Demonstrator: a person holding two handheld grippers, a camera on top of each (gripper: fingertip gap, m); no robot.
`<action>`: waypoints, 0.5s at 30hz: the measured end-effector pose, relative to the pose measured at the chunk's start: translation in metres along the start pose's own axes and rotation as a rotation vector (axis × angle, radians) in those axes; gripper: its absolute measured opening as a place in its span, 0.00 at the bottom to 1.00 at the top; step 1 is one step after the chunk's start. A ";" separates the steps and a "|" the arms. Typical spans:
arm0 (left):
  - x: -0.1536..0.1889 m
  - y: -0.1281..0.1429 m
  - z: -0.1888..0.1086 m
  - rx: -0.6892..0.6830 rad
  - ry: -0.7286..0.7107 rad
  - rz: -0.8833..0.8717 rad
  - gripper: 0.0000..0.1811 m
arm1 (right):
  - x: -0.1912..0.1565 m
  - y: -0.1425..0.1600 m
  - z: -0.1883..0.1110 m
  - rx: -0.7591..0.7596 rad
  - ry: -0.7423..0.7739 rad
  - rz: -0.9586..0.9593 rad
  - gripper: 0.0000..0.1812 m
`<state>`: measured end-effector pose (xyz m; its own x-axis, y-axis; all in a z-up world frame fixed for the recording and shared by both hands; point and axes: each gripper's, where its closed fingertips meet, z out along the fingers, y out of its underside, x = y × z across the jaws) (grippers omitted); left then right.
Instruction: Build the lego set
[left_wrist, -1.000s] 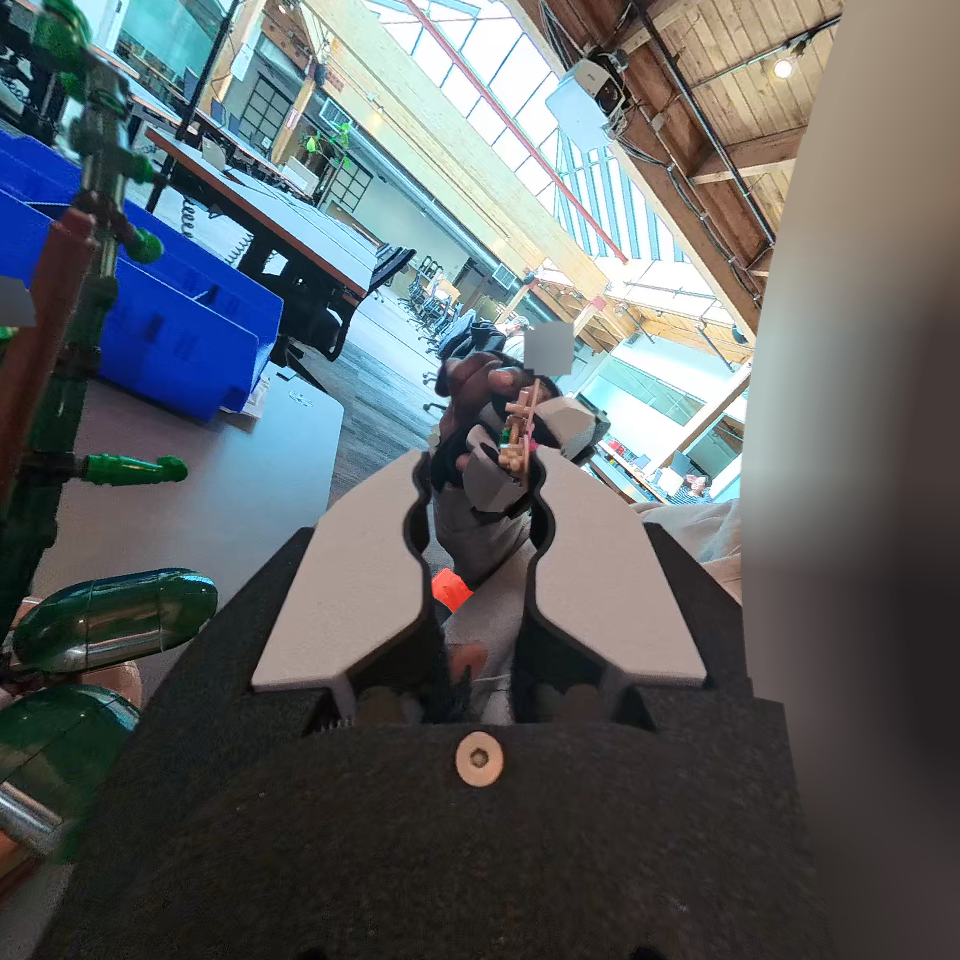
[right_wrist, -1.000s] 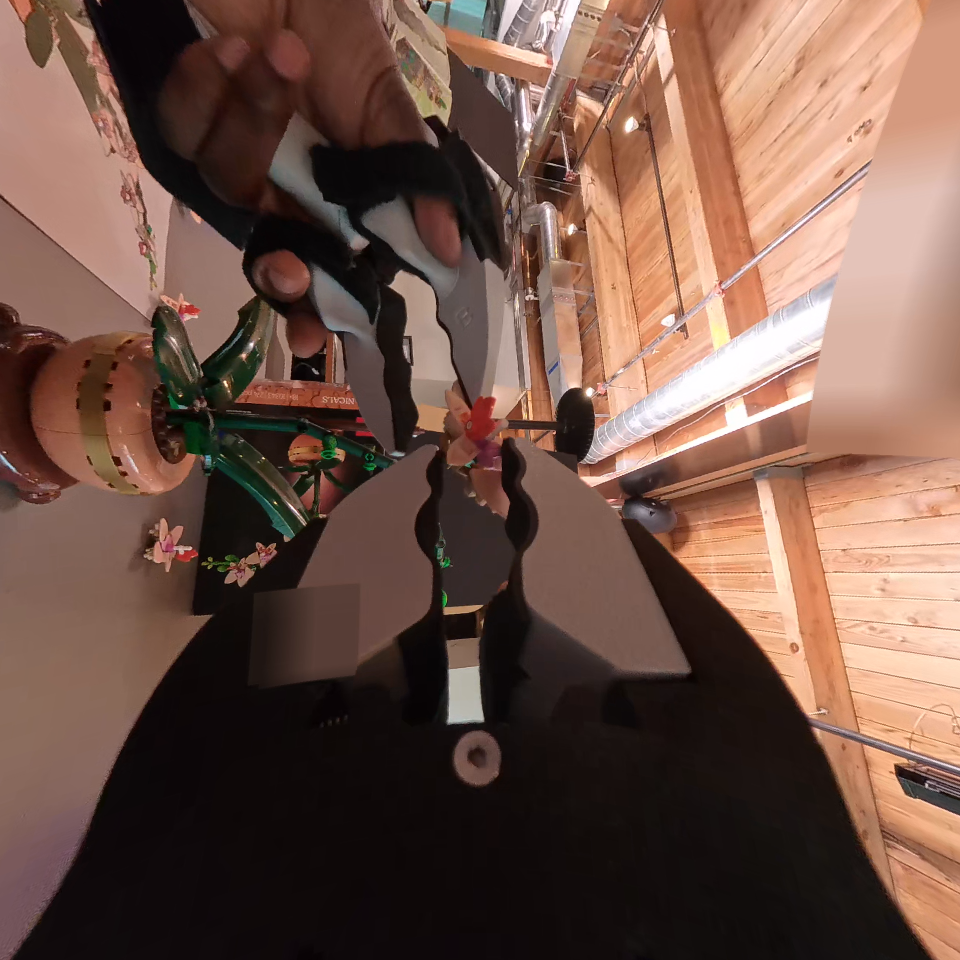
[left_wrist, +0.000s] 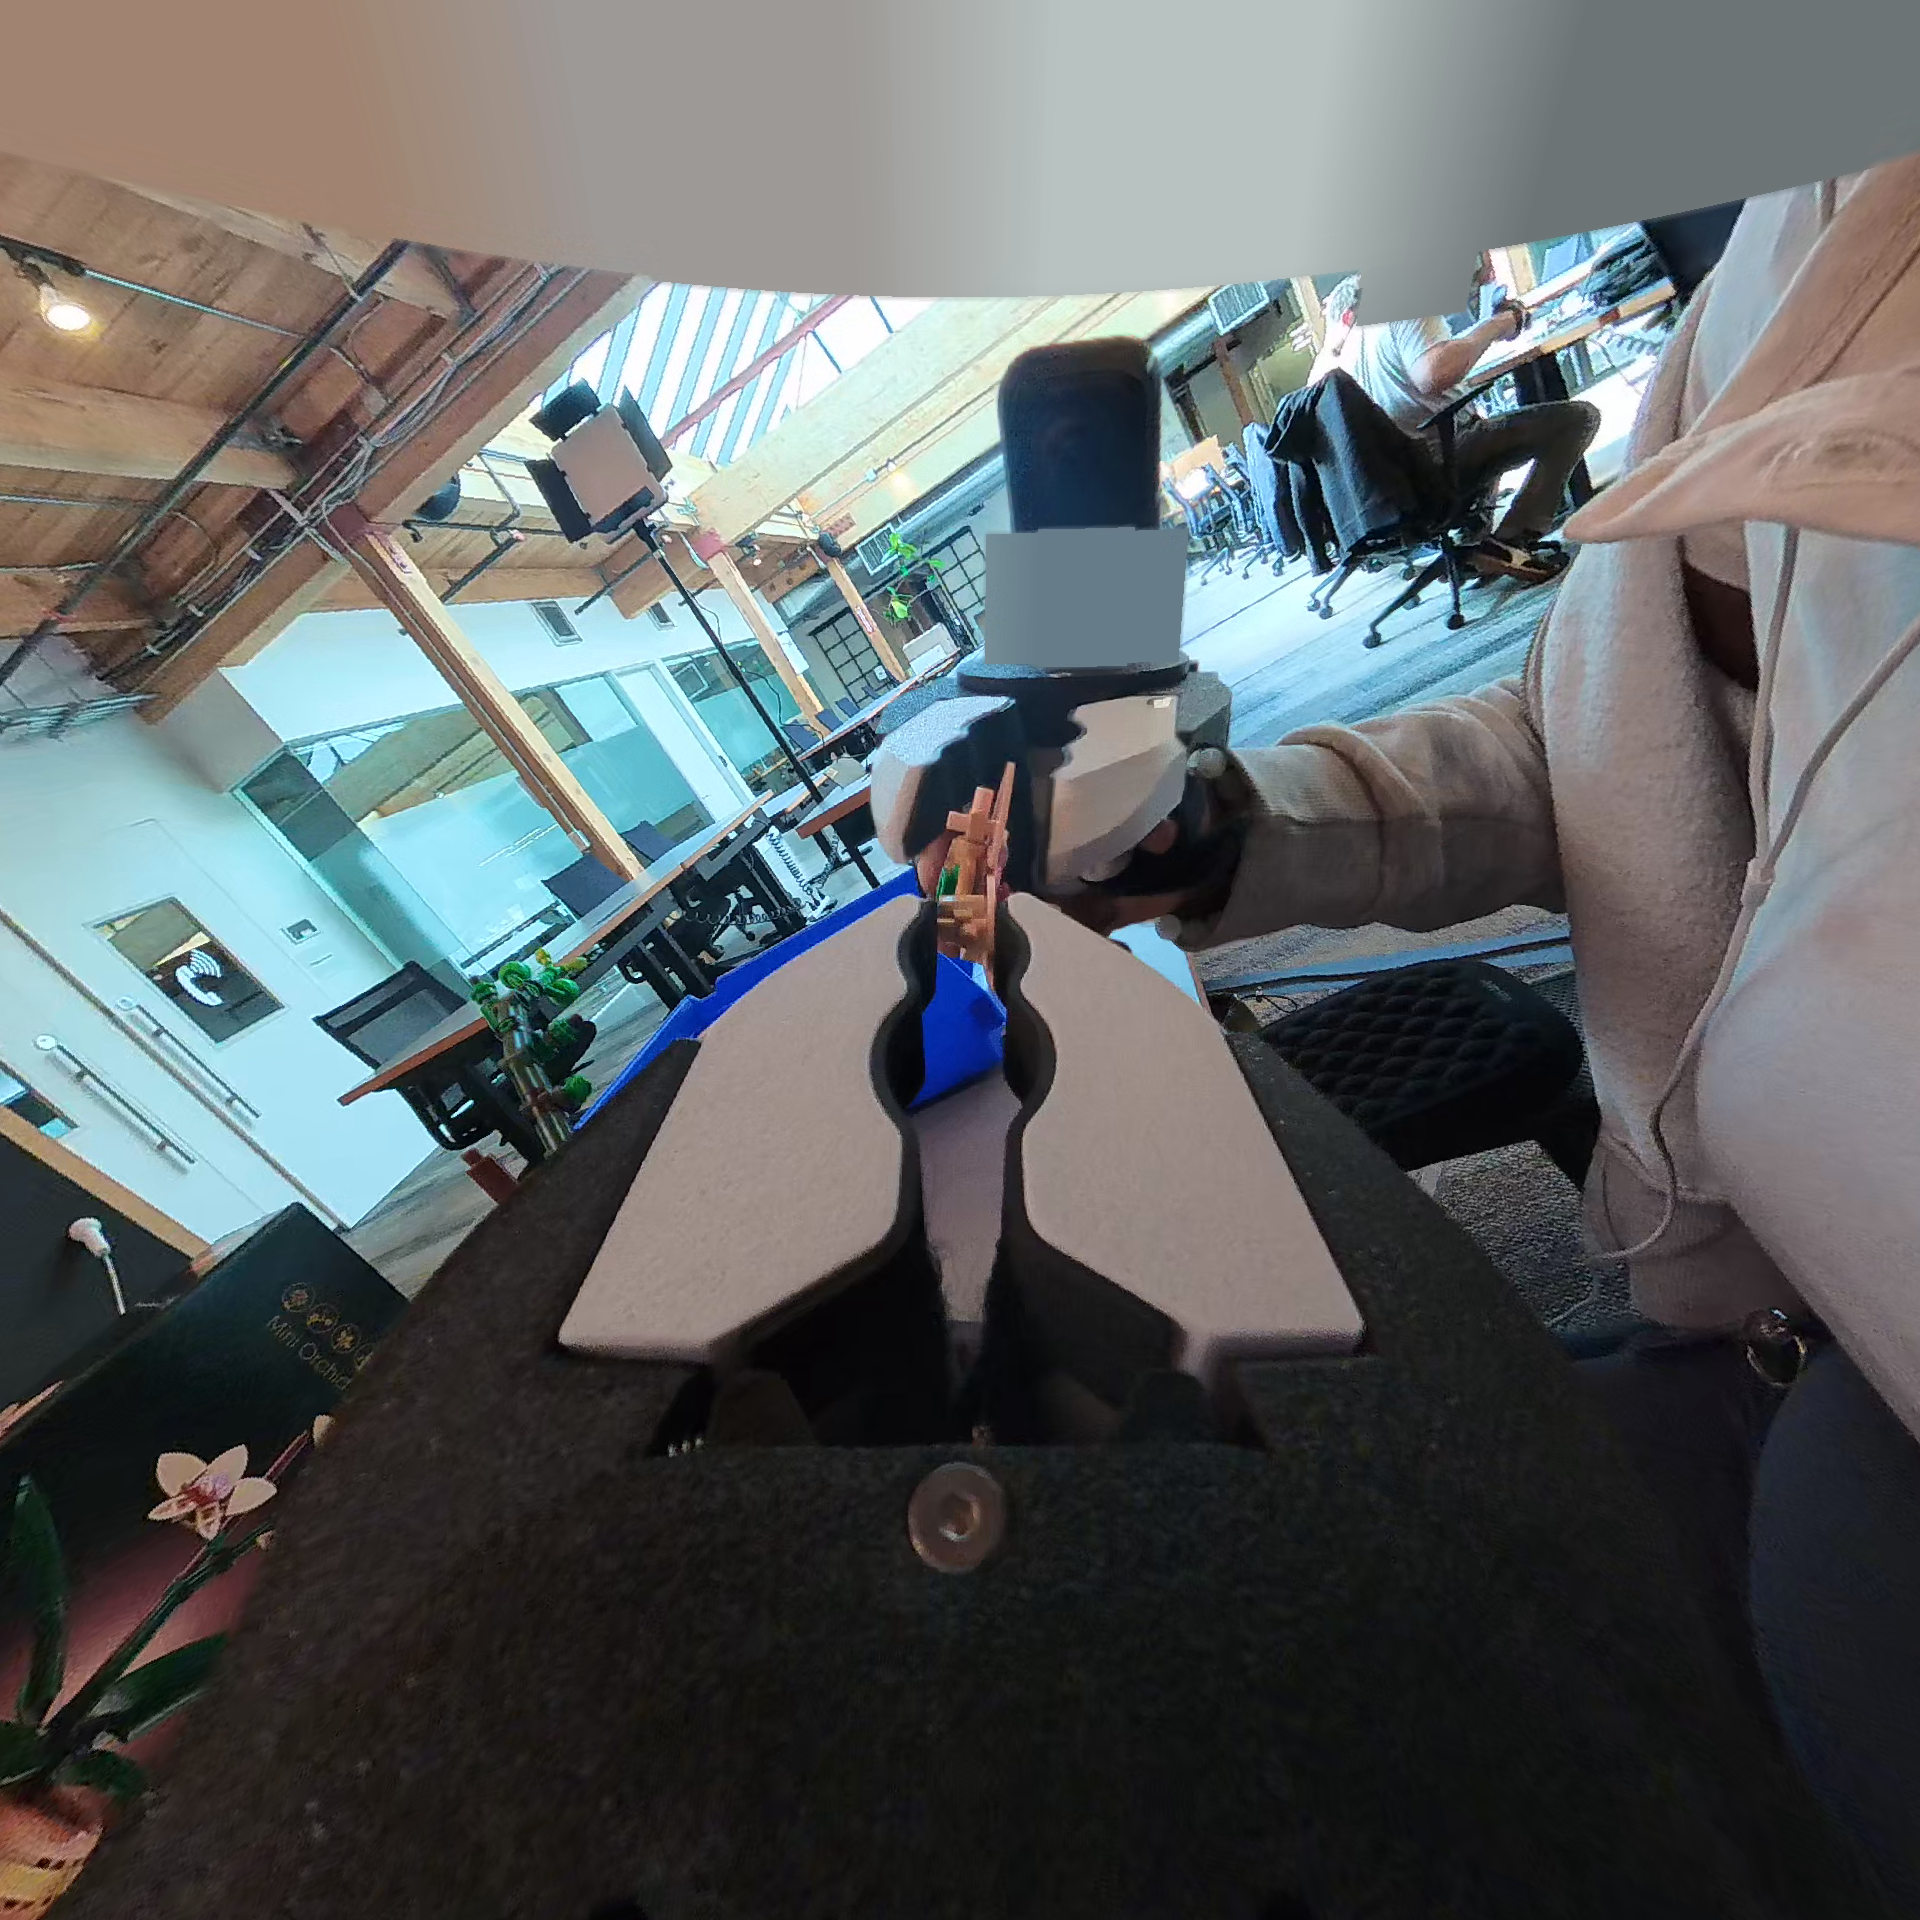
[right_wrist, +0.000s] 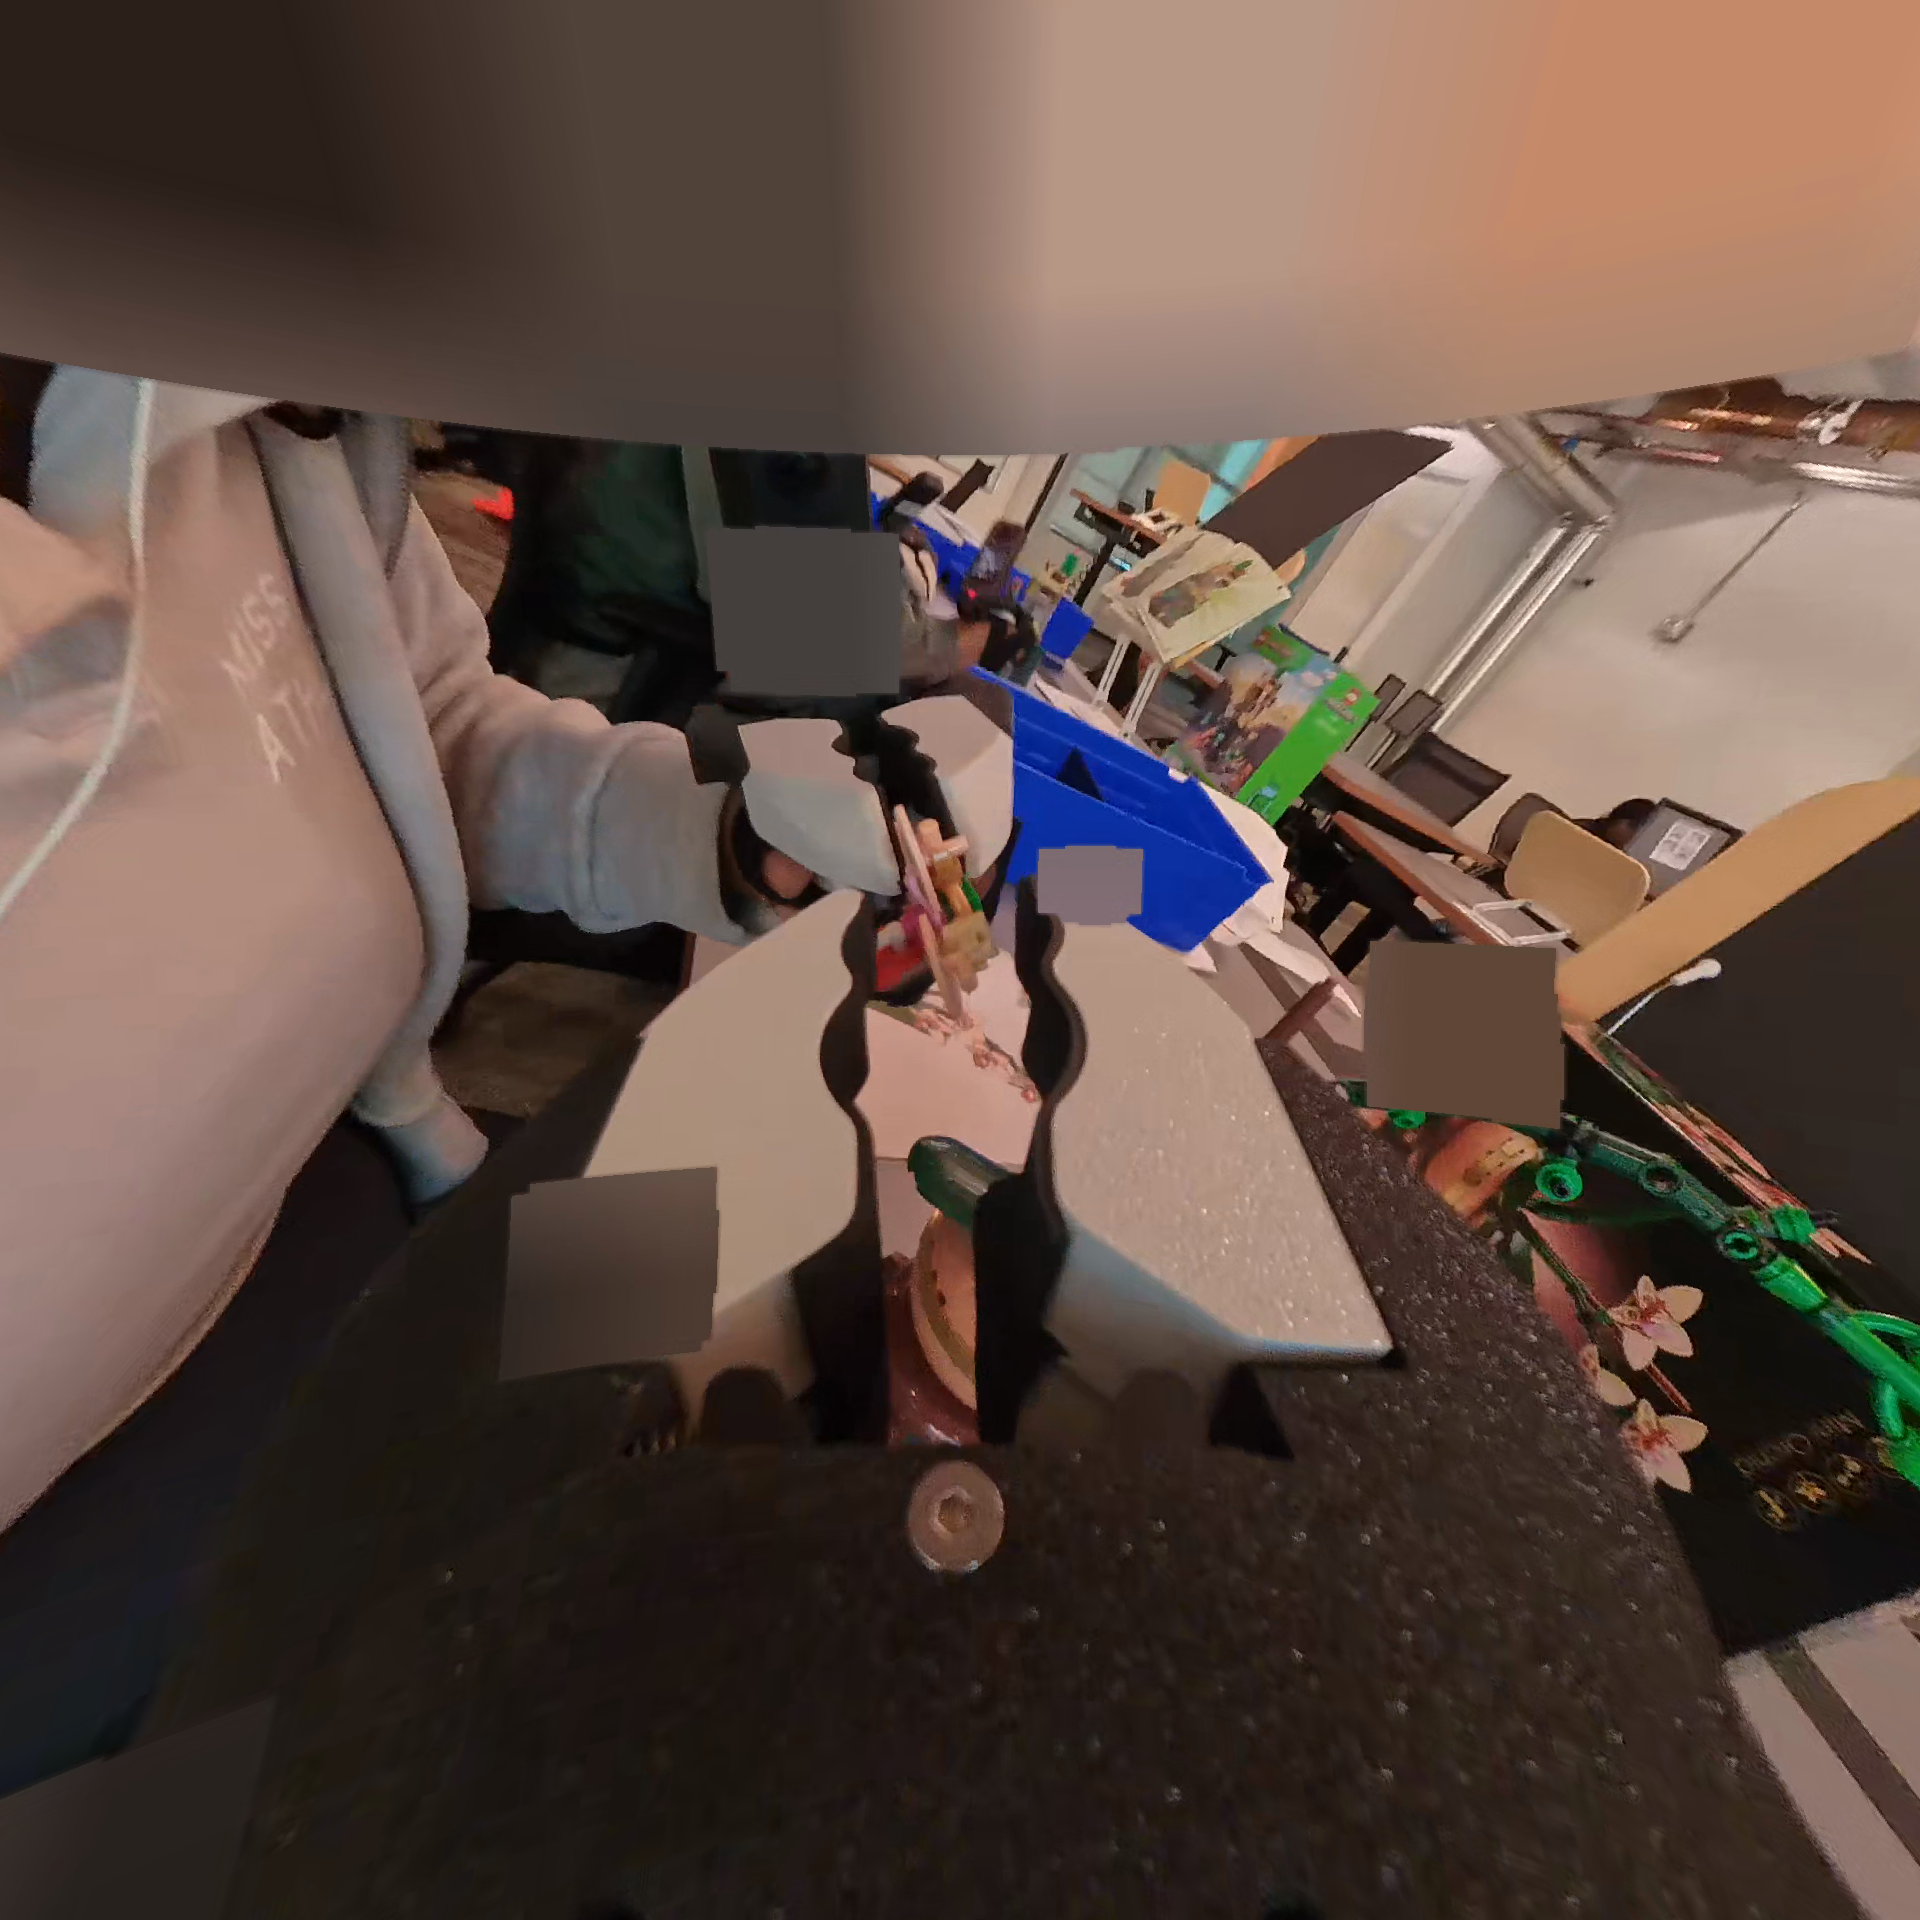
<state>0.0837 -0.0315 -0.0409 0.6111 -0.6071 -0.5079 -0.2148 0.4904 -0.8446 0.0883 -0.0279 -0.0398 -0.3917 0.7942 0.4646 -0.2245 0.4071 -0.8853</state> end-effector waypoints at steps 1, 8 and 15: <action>0.001 0.001 0.000 -0.001 0.005 -0.004 0.05 | 0.001 0.002 0.000 -0.016 0.002 -0.011 0.12; 0.002 0.009 0.001 -0.034 0.023 -0.038 0.05 | -0.001 0.010 0.002 -0.093 -0.001 -0.067 0.09; 0.002 0.014 0.004 -0.065 0.023 -0.045 0.05 | -0.001 0.015 0.001 -0.117 0.018 -0.095 0.06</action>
<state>0.0849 -0.0239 -0.0531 0.6039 -0.6420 -0.4723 -0.2371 0.4211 -0.8755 0.0844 -0.0225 -0.0533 -0.3570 0.7570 0.5473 -0.1541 0.5301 -0.8338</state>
